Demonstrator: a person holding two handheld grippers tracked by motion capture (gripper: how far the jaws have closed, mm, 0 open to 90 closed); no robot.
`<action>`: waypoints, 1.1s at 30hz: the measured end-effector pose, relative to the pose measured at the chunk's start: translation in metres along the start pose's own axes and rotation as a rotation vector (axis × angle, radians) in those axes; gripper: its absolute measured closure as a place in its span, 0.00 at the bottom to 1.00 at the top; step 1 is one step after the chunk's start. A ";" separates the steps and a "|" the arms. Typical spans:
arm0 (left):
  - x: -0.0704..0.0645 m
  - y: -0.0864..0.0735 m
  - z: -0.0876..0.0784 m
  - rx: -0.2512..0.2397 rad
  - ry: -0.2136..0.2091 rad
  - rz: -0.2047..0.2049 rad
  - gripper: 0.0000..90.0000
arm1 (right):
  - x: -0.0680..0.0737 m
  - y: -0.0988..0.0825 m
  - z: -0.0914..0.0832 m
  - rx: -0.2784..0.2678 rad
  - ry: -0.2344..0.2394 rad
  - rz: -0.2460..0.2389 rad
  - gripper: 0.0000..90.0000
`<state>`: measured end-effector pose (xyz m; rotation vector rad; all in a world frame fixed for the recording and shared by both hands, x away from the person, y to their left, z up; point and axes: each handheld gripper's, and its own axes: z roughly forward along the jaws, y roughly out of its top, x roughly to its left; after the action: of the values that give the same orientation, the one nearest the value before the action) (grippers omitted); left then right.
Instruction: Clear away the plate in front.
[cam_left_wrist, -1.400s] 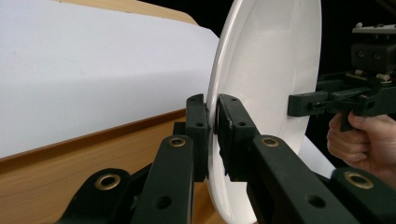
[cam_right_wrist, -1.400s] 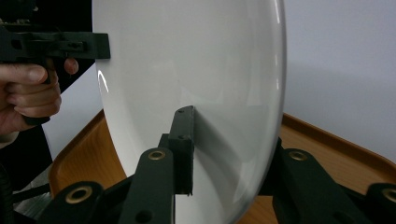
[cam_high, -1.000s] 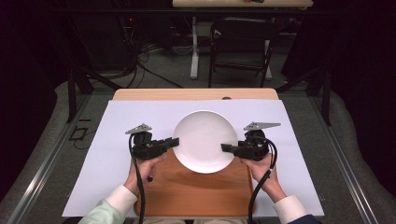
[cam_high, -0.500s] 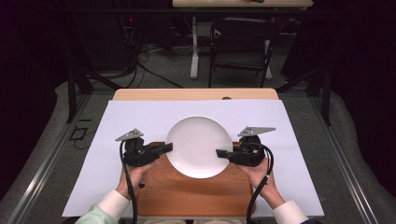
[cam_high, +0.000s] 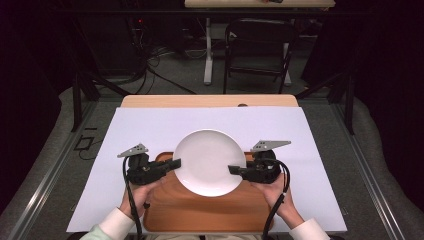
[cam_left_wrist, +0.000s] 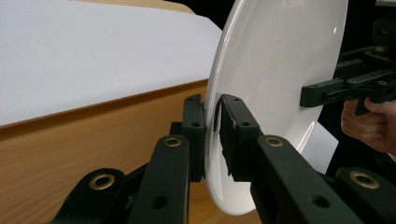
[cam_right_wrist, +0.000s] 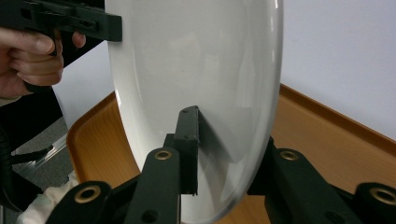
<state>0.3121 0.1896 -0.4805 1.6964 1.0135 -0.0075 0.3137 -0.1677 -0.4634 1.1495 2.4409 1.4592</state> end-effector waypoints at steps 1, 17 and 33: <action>0.000 0.000 0.000 0.000 0.000 0.000 0.90 | 0.001 0.000 0.000 0.001 0.001 -0.001 0.81; 0.000 -0.014 -0.010 0.010 -0.017 -0.046 0.90 | 0.006 -0.008 0.004 0.032 0.049 0.035 0.82; 0.002 -0.020 -0.012 0.069 -0.016 -0.061 0.90 | 0.010 -0.015 0.009 0.082 0.064 0.061 0.82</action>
<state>0.2956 0.2003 -0.4924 1.7248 1.0637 -0.0965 0.3018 -0.1594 -0.4772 1.2210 2.5523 1.4465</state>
